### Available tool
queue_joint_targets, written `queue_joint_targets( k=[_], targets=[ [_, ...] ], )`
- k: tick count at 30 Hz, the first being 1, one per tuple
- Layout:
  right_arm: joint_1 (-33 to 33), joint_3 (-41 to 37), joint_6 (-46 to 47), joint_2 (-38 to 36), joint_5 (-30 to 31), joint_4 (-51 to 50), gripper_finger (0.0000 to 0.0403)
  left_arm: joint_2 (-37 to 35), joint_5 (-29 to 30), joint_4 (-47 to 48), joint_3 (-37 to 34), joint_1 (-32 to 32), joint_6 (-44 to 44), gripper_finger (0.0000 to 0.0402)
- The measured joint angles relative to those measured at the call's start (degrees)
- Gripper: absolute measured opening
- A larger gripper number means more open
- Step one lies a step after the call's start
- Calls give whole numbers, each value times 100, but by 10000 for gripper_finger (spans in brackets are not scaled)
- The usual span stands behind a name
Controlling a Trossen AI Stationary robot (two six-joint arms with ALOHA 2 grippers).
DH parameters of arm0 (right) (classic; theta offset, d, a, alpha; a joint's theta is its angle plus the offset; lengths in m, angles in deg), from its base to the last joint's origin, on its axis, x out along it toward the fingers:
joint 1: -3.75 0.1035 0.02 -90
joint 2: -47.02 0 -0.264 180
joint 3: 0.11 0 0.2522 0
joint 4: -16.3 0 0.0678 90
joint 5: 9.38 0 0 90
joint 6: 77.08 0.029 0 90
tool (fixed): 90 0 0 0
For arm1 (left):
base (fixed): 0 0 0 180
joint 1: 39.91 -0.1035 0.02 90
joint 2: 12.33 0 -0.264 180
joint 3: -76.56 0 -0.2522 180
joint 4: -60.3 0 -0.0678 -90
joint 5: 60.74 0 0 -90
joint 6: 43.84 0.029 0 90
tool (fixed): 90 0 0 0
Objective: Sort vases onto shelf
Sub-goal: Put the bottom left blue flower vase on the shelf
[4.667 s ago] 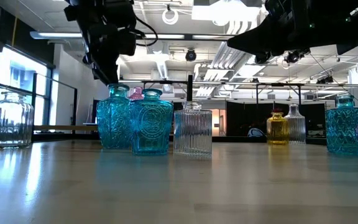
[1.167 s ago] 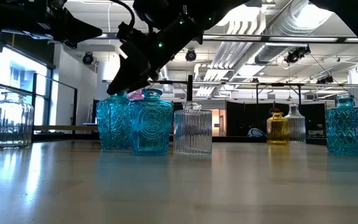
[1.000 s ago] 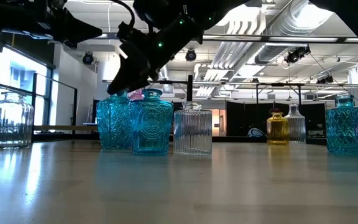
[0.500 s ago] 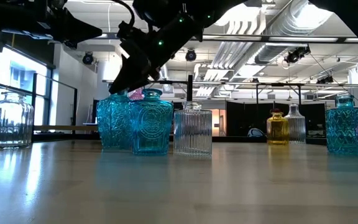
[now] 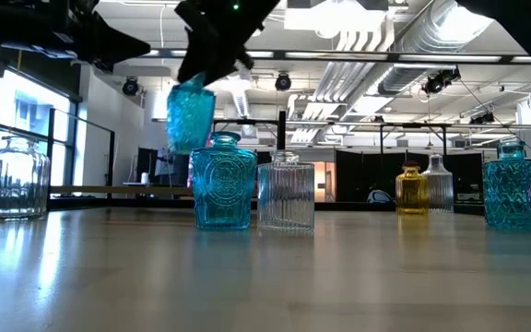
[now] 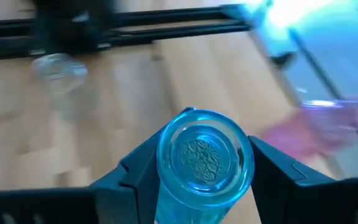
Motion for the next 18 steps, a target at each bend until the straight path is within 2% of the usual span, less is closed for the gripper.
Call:
queue_joint_targets(
  k=[5,8,12,18],
  targets=[
    [-276,725,181,-7,668,-932,168,-149,2,7,0,0,0,0],
    [-558,848,302,-11,775,-1145,168,-244,1,70,2,0,0,0],
    [-970,767,499,-11,818,-1066,168,-365,2,185,4,0,-2,0],
    [-1482,219,640,-11,778,-342,168,-447,2,171,4,0,-24,0]
  ],
)
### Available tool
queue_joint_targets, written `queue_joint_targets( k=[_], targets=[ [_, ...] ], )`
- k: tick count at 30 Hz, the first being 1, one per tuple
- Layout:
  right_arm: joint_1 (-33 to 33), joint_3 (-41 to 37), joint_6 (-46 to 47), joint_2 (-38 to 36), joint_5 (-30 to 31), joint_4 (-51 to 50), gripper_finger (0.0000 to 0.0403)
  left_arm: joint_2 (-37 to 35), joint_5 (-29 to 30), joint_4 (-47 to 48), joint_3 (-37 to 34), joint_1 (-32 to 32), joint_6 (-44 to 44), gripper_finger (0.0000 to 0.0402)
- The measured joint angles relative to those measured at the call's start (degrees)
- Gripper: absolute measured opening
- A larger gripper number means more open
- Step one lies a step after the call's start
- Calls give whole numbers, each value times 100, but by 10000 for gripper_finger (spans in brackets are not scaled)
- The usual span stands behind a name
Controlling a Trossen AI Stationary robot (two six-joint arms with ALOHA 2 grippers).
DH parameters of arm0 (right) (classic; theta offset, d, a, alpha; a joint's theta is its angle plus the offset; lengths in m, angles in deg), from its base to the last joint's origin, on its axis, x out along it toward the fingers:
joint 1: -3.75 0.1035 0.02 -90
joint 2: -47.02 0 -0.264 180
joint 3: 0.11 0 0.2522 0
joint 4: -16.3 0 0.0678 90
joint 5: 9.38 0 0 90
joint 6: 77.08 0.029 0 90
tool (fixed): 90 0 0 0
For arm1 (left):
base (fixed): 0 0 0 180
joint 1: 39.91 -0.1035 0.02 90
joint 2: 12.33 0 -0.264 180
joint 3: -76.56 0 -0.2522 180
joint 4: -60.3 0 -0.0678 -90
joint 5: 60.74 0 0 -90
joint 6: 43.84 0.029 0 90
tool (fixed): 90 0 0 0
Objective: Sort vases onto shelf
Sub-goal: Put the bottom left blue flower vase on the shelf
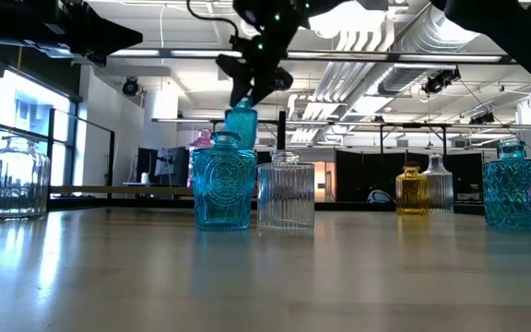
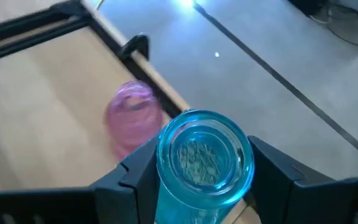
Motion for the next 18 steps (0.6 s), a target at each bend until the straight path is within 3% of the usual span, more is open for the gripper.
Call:
queue_joint_targets(
  k=[6,18],
  targets=[
    [-269,-543,81,5,-236,464,168,2,0,4,0,0,-24,0],
    [-338,-754,-50,5,-370,765,168,2,0,4,0,-2,-70,0]
  ],
)
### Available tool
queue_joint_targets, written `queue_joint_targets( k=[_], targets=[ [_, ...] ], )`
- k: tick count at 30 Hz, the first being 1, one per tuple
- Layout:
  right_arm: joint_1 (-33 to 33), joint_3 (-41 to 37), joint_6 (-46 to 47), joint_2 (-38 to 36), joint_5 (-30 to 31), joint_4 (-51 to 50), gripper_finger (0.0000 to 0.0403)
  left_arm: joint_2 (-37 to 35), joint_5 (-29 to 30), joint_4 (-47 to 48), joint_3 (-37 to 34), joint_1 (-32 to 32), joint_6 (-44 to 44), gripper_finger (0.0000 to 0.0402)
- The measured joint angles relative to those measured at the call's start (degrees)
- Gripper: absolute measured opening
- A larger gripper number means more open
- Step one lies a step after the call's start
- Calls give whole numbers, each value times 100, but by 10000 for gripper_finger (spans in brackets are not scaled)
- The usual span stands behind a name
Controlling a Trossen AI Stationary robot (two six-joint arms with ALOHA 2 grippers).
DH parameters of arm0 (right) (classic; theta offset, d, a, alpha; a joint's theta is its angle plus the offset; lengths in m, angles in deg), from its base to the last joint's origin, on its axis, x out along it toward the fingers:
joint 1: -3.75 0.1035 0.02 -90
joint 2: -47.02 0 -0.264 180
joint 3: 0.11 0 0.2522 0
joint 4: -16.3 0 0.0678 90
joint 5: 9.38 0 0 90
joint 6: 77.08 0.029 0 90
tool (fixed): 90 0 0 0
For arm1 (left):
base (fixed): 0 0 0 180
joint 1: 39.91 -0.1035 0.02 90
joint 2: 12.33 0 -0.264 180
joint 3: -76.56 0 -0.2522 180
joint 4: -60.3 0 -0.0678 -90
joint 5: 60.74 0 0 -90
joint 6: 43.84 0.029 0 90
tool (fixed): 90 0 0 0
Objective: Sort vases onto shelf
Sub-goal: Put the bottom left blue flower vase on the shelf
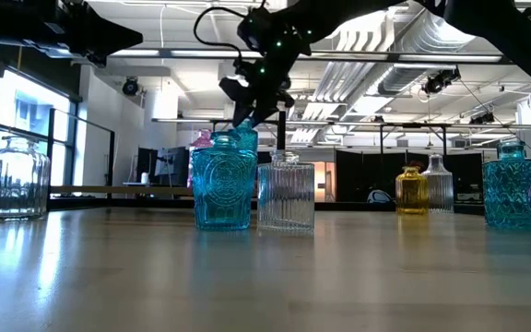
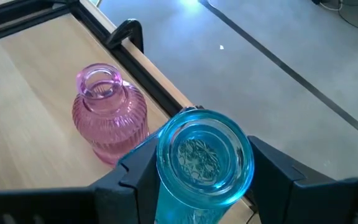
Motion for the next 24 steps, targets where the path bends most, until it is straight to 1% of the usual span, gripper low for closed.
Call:
queue_joint_targets(
  k=[5,14,24],
  targets=[
    [-92,-5,12,3,55,31,168,0,0,0,0,1,-42,0],
    [-80,-441,24,44,23,495,168,0,0,-4,0,2,-46,0],
    [-91,-442,-60,44,56,440,168,0,1,-4,0,1,-63,0]
  ],
)
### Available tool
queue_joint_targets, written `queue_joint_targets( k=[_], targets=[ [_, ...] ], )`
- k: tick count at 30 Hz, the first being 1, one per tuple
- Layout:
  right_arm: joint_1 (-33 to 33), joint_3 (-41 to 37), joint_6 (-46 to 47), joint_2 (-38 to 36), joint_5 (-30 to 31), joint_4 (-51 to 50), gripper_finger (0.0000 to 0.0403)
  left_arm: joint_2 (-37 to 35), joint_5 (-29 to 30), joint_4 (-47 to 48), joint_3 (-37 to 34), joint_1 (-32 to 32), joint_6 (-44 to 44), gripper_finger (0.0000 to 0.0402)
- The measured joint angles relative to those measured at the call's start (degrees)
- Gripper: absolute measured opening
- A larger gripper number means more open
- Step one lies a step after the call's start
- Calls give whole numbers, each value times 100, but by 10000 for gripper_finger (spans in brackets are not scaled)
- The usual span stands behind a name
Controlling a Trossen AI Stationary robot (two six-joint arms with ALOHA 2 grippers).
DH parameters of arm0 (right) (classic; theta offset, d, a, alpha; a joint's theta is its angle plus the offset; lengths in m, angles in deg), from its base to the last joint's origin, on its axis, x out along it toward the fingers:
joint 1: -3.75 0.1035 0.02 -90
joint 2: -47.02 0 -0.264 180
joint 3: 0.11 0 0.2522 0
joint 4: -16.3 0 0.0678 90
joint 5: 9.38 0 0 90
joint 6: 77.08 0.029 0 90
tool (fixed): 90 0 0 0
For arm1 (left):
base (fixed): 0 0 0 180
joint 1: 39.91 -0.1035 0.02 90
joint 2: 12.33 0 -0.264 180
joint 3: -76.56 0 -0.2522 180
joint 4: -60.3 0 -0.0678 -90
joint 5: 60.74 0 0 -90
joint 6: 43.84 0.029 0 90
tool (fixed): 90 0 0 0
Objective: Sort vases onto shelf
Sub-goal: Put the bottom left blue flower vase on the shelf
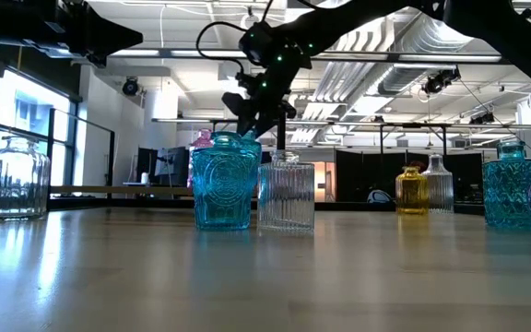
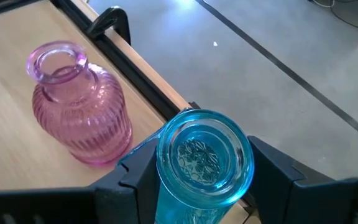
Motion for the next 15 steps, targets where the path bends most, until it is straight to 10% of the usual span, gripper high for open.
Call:
queue_joint_targets(
  k=[15],
  targets=[
    [0,0,-178,0,154,-87,168,0,-1,0,-2,2,-48,0]
  ],
)
